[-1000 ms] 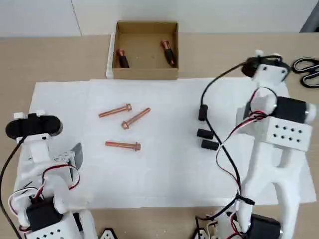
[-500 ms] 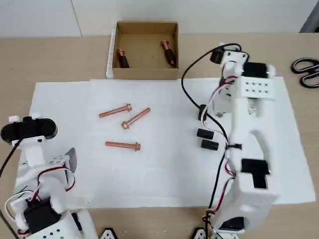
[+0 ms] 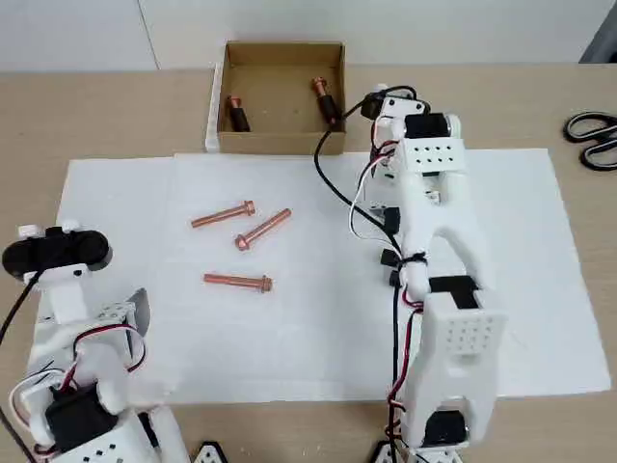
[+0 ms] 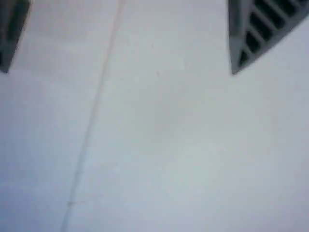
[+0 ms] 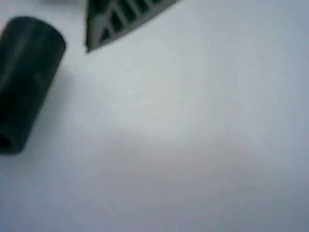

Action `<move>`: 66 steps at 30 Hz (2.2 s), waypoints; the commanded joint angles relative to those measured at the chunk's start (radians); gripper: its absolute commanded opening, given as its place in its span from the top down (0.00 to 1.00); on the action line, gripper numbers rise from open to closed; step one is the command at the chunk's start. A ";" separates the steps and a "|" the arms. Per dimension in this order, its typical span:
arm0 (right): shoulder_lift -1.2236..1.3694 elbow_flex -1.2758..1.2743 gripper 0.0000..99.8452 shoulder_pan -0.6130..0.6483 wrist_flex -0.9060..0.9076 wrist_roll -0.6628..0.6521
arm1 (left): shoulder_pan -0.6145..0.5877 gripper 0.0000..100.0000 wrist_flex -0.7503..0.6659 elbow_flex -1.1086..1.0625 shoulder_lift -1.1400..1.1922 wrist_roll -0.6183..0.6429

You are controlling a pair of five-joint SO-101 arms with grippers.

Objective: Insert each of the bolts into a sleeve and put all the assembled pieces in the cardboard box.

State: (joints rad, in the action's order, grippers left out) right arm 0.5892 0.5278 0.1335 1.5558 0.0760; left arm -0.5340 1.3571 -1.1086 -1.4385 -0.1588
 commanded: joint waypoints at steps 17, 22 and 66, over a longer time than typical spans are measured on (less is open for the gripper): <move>0.096 0.049 0.75 0.001 -0.105 0.026 | -0.003 0.72 0.005 0.038 -0.003 -0.008; 0.102 0.049 0.75 -0.001 -0.105 0.012 | -0.003 0.72 0.005 0.038 -0.003 -0.008; 0.010 0.216 0.99 -0.125 0.113 -0.078 | -0.003 0.72 0.052 0.257 0.127 -0.043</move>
State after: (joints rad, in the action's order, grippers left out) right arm 0.7165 0.6828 0.0184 1.6448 0.0269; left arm -0.5340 1.3848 -0.9751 -1.4016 -0.1803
